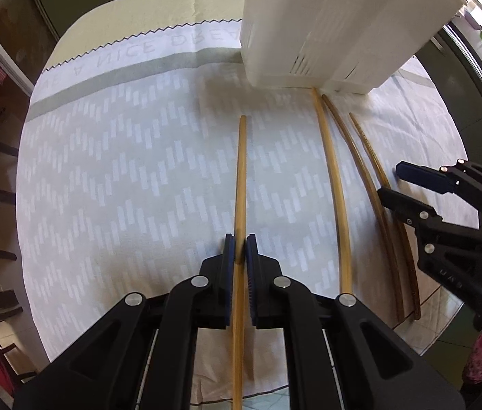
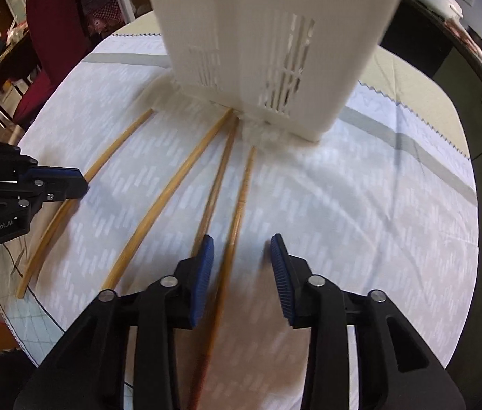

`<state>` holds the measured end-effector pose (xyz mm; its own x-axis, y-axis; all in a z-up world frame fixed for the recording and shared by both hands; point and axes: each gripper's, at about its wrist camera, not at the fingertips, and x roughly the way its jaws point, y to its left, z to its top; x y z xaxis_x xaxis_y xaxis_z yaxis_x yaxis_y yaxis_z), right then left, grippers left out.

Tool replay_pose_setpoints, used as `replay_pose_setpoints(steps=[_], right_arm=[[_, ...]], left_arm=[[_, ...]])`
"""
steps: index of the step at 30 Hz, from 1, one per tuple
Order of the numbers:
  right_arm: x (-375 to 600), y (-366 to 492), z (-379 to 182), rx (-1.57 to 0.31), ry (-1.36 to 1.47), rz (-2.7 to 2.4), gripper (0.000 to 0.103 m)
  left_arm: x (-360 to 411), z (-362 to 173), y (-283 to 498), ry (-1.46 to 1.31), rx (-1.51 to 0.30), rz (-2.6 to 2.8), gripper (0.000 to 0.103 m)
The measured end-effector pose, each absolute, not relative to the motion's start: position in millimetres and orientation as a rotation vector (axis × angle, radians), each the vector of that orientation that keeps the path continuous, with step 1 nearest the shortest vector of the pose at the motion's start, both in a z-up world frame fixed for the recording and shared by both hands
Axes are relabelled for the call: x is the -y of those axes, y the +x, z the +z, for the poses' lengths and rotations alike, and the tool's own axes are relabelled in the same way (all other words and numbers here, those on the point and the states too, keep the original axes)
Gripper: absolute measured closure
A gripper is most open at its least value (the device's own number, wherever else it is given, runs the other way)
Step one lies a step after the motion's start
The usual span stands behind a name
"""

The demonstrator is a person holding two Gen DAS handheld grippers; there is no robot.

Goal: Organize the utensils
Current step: 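Grasp a chopstick with the left tool while the right tool grasps another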

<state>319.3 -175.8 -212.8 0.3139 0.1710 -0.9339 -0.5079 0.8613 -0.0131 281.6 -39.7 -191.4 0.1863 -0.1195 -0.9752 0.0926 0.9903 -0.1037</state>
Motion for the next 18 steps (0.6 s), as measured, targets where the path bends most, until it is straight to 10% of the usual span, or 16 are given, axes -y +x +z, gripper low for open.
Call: replay_pose_setpoints(steps=[18], right_arm=[[173.3,323.9,-215.3,-1.206,-0.272,0.498,0.096]], left_arm=[[58.8,-189.4,301.5,0.071,-1.395,-0.174,0.097]])
